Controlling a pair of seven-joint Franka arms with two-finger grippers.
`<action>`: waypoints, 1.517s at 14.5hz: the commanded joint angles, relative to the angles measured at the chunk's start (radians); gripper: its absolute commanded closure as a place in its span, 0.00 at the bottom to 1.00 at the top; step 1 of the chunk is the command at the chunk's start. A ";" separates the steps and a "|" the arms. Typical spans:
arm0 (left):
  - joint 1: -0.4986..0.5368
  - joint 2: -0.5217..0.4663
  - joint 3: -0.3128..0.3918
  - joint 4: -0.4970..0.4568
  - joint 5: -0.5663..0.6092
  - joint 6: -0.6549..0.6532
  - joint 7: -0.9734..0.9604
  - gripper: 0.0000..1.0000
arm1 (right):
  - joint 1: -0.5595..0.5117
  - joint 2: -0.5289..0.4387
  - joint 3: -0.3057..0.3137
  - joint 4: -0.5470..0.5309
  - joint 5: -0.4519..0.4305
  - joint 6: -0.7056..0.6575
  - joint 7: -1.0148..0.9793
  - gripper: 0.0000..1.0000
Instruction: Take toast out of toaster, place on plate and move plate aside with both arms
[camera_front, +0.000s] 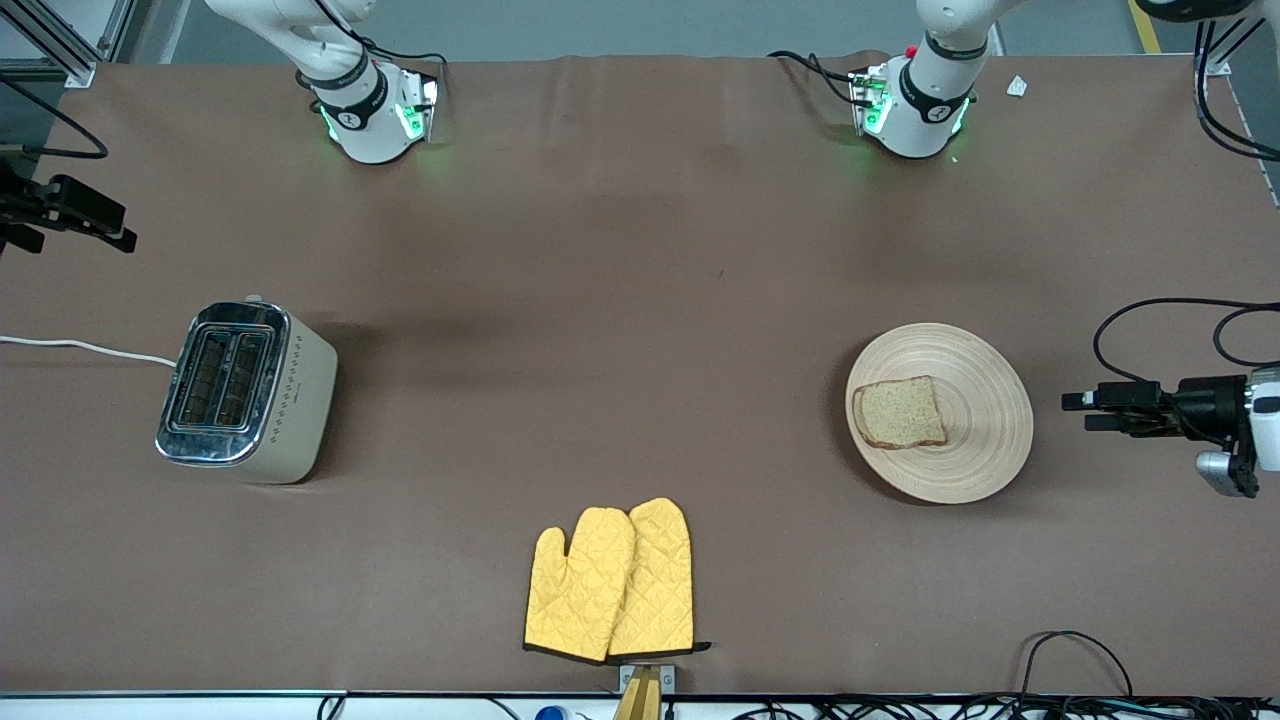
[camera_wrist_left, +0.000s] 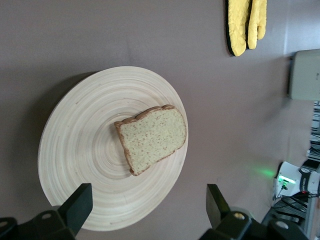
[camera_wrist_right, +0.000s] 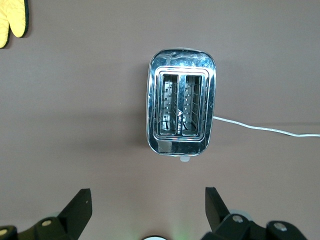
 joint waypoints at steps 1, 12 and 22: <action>-0.012 -0.107 -0.038 -0.026 0.096 -0.004 -0.130 0.00 | -0.009 0.004 0.001 0.010 0.015 -0.010 -0.015 0.00; -0.131 -0.420 -0.231 -0.035 0.515 -0.068 -0.620 0.00 | -0.012 0.004 0.000 0.010 0.015 -0.011 -0.015 0.00; -0.574 -0.707 0.209 -0.197 0.503 -0.209 -0.621 0.00 | -0.012 0.004 0.000 0.010 0.015 -0.013 -0.015 0.00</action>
